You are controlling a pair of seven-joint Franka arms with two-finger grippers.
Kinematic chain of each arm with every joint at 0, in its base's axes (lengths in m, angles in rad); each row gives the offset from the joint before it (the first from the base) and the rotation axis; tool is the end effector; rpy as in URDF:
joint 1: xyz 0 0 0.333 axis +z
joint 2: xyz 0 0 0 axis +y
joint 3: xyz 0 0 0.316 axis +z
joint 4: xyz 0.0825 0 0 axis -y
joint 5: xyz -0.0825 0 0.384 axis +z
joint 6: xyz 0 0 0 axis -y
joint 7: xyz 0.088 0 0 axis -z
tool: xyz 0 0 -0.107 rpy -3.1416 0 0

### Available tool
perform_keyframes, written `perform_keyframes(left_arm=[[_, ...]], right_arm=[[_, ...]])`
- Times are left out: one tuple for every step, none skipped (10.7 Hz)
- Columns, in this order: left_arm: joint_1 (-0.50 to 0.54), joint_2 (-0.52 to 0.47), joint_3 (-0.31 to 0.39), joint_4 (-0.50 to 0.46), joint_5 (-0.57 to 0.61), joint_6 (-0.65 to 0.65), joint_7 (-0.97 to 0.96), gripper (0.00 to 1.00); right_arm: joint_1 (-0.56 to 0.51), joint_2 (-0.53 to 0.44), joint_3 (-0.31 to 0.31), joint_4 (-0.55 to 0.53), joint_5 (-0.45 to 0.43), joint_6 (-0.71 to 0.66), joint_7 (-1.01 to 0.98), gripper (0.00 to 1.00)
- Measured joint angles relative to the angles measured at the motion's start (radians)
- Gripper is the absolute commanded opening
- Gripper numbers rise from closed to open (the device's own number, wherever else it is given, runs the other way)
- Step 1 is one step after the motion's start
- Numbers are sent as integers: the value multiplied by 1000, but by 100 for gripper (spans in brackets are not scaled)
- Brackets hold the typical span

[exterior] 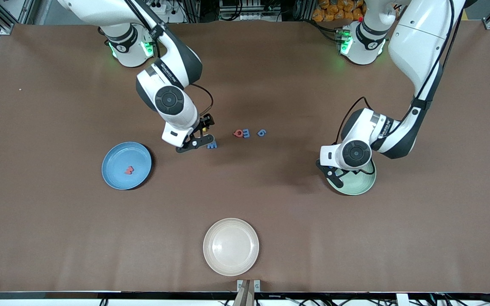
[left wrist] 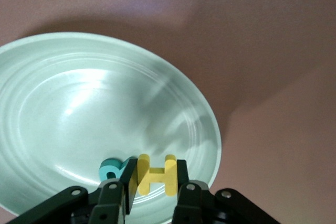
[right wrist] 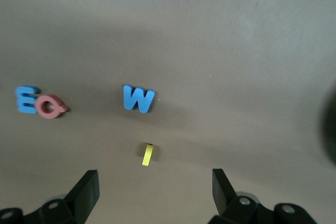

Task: Sort upper and lower case letters into plates
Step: 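Lower the right gripper and grasp the small yellow letter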

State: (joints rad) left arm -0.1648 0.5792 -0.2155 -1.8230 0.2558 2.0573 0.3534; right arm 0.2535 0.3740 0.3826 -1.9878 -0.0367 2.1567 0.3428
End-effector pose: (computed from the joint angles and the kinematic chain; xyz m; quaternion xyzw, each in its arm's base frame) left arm 0.5742 -0.2091 0.2007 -0.8930 0.4184 0.1603 0.0432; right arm 0.4766 0.3426 0.2742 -0.9831 -0.1509 0.1038 0.0069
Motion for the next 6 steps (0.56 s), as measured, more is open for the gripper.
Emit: perform_keyframes(left_arm=[[0,0,-1,0,-6,0,0,0],[0,0,-1,0,-7,0,0,0],[0,0,-1,0,-7,0,0,0],[-1,0,-1,0,-7,0,0,1],[-2,0,-2,0,-7,0,0,5],[-3,0,-2,1,-7,0,0,7]], right_arm=[[1,3,4,-34,0,38,32,90],[4,7,7,-53,0,55,68,86],[9,13,11,-61,0,66,104,83],[16,24,14,-64,0,79,137,80],[25,38,14,-65,-1,90,167,77],[32,52,14,-65,-6,98,196,76]])
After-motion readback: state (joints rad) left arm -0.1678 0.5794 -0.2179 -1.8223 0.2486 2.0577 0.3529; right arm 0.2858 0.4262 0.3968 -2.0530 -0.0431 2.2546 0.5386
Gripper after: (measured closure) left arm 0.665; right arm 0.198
